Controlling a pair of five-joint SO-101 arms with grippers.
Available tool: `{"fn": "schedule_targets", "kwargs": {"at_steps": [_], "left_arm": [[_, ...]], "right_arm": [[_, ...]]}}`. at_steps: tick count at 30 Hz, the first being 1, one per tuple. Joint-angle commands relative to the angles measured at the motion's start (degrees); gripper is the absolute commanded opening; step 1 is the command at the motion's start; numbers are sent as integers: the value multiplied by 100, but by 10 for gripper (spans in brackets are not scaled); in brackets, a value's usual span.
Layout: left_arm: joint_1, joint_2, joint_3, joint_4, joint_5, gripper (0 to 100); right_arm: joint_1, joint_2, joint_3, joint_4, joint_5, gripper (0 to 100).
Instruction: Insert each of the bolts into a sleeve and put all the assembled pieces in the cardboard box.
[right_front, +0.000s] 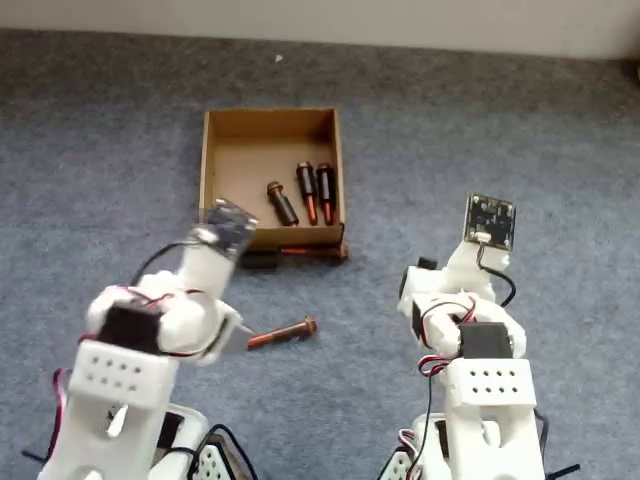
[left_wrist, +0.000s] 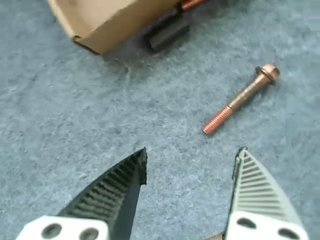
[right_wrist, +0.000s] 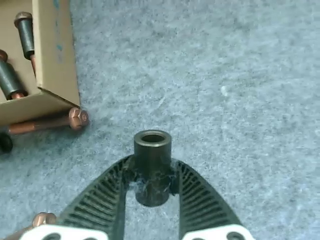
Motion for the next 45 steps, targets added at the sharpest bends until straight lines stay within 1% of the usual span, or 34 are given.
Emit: {"fn": "schedule_targets", "kwargs": {"at_steps": [1,5,8,11,16,24,27,32,34,40,45], "left_arm": [[769,778,-180,-352,-88,288],[1305,1508,-189,-941,-132,288],[1648,2009,-189,-1363,-492,288],[1877,2387,-189,-1776,-563,288],[2035,2941,-198,-2330,-580,287],[2044,3785,-207,-3051,-580,287],[2044,3987,-207,-3182,-580,267],[2044,4303,-198,-3297,-580,126],[2044,4418,-198,-3297,-580,88],[2053,4470,-224,-3279,-563,39],[2053,4004,-444,-3077,-545,6]], "right_arm": [[75,-101,-22,-145,-62,4],[75,-136,207,-163,-62,4],[75,-136,303,-163,-26,4],[75,-136,347,-163,-26,5],[75,-145,356,-163,-18,5],[66,-145,356,-163,-18,5],[66,-145,356,-163,-18,5],[66,-145,356,-163,-18,5],[66,-145,356,-163,-18,5],[66,-145,356,-163,-18,5],[66,-145,356,-163,-18,5]]}}
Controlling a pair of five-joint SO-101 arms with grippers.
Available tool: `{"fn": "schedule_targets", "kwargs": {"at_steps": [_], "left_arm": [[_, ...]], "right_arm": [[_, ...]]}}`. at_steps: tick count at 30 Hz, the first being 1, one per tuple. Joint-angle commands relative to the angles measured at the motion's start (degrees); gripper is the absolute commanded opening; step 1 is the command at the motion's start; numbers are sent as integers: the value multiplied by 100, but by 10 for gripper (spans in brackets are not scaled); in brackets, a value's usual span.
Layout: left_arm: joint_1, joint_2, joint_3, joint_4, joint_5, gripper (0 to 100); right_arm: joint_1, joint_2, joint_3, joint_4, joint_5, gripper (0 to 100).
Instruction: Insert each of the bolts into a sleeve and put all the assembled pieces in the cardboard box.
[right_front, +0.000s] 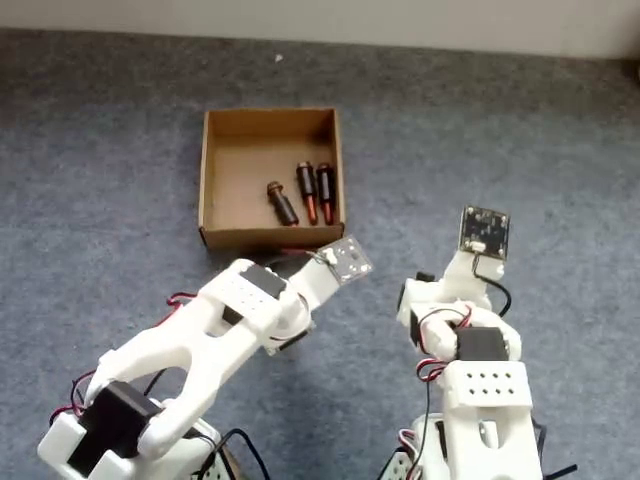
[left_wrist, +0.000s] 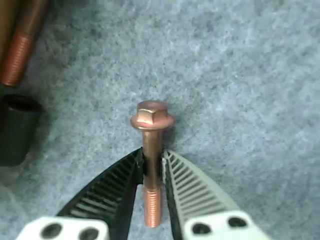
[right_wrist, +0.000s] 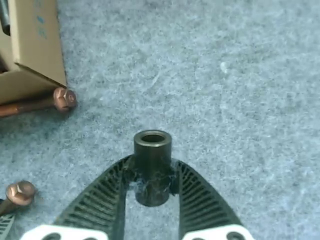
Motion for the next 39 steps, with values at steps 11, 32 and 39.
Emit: {"fn": "schedule_targets", "kwargs": {"at_steps": [11,32,39], "left_arm": [[-40,-3204,-303,1064,149,6],[-1323,-6993,-286,905,3912,6],[-1297,-7327,-286,492,4905,6]], "right_arm": [[-40,-136,-171,-119,44,5],[-2791,-1895,-163,-734,1336,5],[-3503,-2325,664,-1754,1960,5]]}}
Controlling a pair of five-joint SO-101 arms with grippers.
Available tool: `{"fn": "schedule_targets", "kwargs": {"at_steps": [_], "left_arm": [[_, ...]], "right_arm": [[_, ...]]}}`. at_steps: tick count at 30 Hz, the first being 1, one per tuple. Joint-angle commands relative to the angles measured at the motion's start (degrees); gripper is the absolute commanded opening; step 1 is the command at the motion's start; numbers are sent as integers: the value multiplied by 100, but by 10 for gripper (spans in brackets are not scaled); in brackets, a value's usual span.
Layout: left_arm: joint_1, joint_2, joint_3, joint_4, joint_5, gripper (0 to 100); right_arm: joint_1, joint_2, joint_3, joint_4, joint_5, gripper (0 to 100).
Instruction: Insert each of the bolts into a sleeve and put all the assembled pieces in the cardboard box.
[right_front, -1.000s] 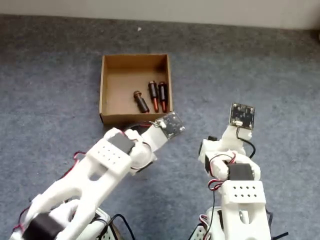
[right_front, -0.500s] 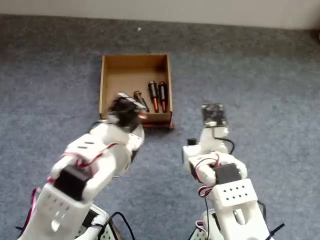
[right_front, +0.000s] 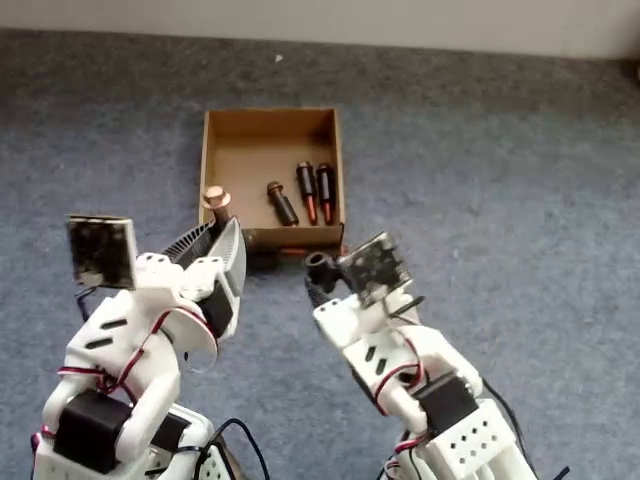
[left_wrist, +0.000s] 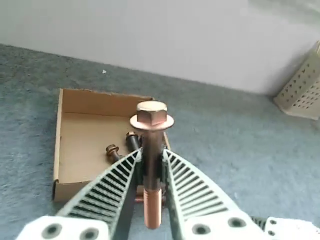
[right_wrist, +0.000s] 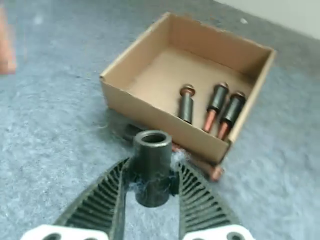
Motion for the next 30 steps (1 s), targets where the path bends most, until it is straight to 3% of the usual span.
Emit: {"fn": "schedule_targets", "kwargs": {"at_steps": [1,9,12,21,30], "left_arm": [[-48,-163,-259,-352,580,6],[-4,-523,84,-343,703,6],[338,-901,312,-343,703,6],[567,-2114,1358,-703,677,6],[576,-2097,1385,-475,668,6]], "right_arm": [[-426,-233,189,-629,360,5],[-1226,-532,338,-1130,422,5],[-1367,-532,338,-1130,404,5],[-1341,-558,66,-1182,396,5],[-1182,-523,-356,-1182,396,5]]}}
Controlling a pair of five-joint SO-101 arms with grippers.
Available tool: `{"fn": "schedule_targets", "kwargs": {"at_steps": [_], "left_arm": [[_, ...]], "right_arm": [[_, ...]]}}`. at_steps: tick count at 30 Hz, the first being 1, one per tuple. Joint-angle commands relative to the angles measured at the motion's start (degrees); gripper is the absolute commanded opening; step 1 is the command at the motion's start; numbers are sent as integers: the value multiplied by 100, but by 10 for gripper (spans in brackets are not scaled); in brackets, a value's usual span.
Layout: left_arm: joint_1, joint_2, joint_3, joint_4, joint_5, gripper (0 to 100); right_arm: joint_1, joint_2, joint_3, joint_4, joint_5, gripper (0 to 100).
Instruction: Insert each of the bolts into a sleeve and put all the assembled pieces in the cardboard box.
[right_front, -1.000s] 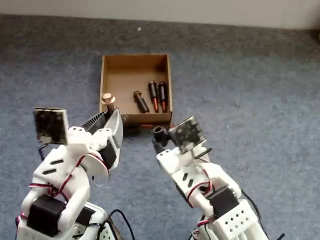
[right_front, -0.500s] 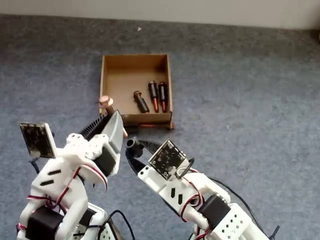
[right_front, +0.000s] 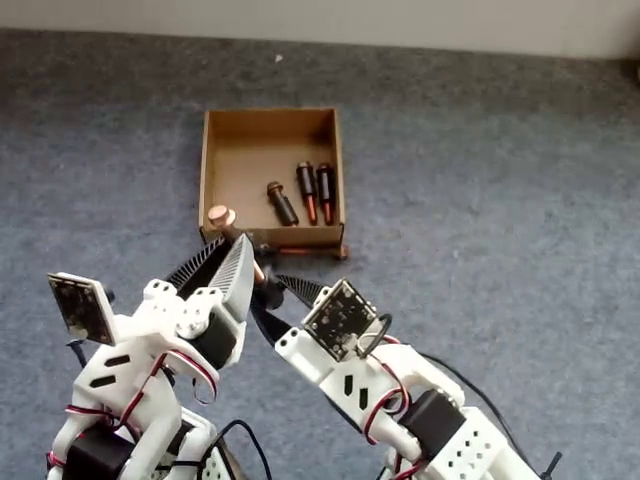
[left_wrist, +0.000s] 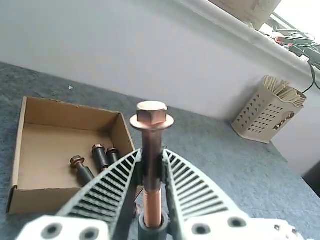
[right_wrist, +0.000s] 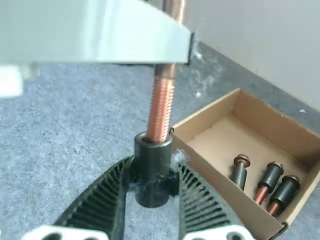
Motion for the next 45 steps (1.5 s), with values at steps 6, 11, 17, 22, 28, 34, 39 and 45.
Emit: {"fn": "schedule_targets", "kwargs": {"at_steps": [6,11,17,22,28,34,39,45], "left_arm": [[444,-31,277,26,9,6],[866,-31,593,26,-677,7],[866,-31,567,440,-1222,138],[479,-31,567,923,-949,325],[-664,-31,593,888,-1415,329],[-1833,-31,796,958,-1864,329],[-2396,-31,1297,949,-1820,329],[-2941,-31,2053,932,-1820,329]], "right_arm": [[189,-110,-488,-233,44,5],[224,-119,-488,-233,44,5],[233,-119,-488,-233,44,5],[514,-92,-479,-224,44,5],[980,-75,-435,-101,18,5],[1481,435,-1077,699,-730,5],[1736,2026,-2334,813,-730,5],[1780,4171,-3626,470,-730,5]]}}
